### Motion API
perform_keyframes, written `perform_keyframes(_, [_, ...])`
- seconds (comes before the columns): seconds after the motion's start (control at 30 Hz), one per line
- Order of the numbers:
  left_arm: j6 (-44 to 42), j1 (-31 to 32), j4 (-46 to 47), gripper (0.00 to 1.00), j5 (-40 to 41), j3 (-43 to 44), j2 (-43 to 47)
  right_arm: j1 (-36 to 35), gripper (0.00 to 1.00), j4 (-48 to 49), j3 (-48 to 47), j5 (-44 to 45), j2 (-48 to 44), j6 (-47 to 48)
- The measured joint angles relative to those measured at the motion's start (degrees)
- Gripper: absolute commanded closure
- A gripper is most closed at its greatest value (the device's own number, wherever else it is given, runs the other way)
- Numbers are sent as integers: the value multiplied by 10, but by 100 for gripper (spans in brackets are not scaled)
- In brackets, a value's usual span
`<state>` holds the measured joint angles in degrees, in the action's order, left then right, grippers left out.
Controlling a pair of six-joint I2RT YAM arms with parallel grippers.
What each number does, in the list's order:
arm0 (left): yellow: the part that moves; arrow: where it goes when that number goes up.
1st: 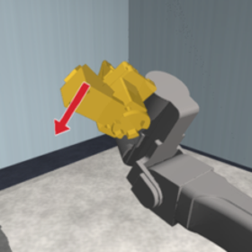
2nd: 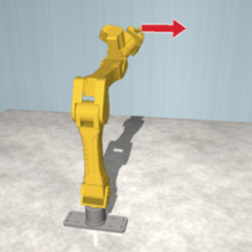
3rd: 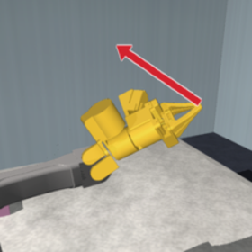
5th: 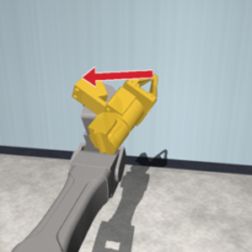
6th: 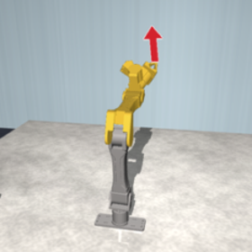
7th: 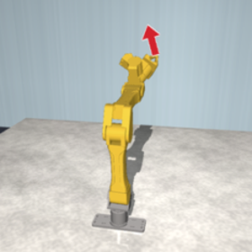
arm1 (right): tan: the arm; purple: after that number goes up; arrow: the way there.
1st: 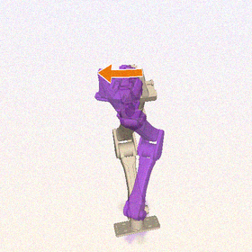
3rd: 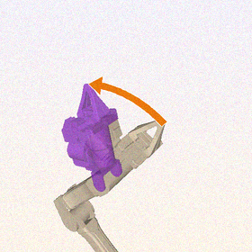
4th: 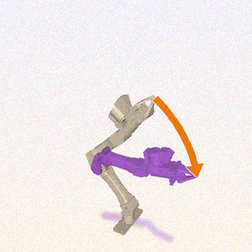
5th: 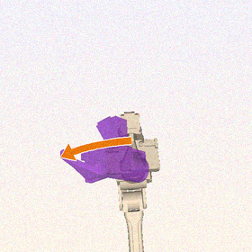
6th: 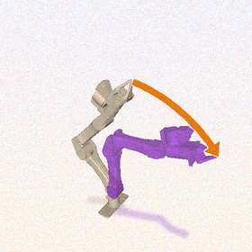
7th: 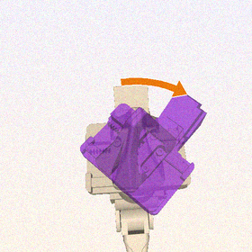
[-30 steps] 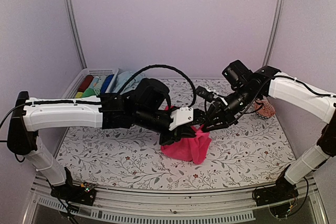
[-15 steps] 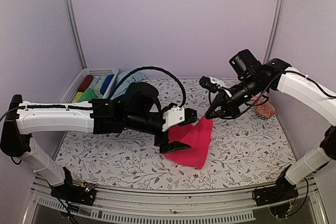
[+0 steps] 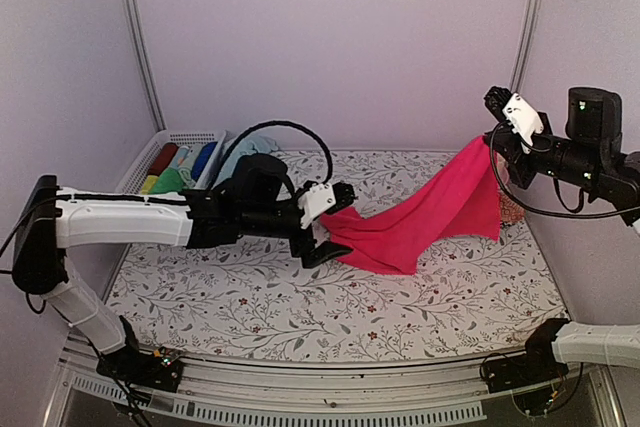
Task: Roll the towels
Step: Pick up the towel from the center of the board.
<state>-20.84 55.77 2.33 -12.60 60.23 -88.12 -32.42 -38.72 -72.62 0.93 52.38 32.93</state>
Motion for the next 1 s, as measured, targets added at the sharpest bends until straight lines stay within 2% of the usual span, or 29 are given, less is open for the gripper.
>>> perform_keyframes(0.2, [0,-28,12,13,13,67,-118,29,98,28,50,60,-31,27])
perform_keyframes(0.4, [-8,-51,17,14,31,146,-214,43,98,52,108,77,-64,38])
perform_keyframes(0.6, [-24,-49,50,19,67,131,-236,63,98,71,136,78,-59,30])
perform_keyframes(1.0, [-75,-39,82,46,129,120,-306,119,98,114,143,77,-19,-3])
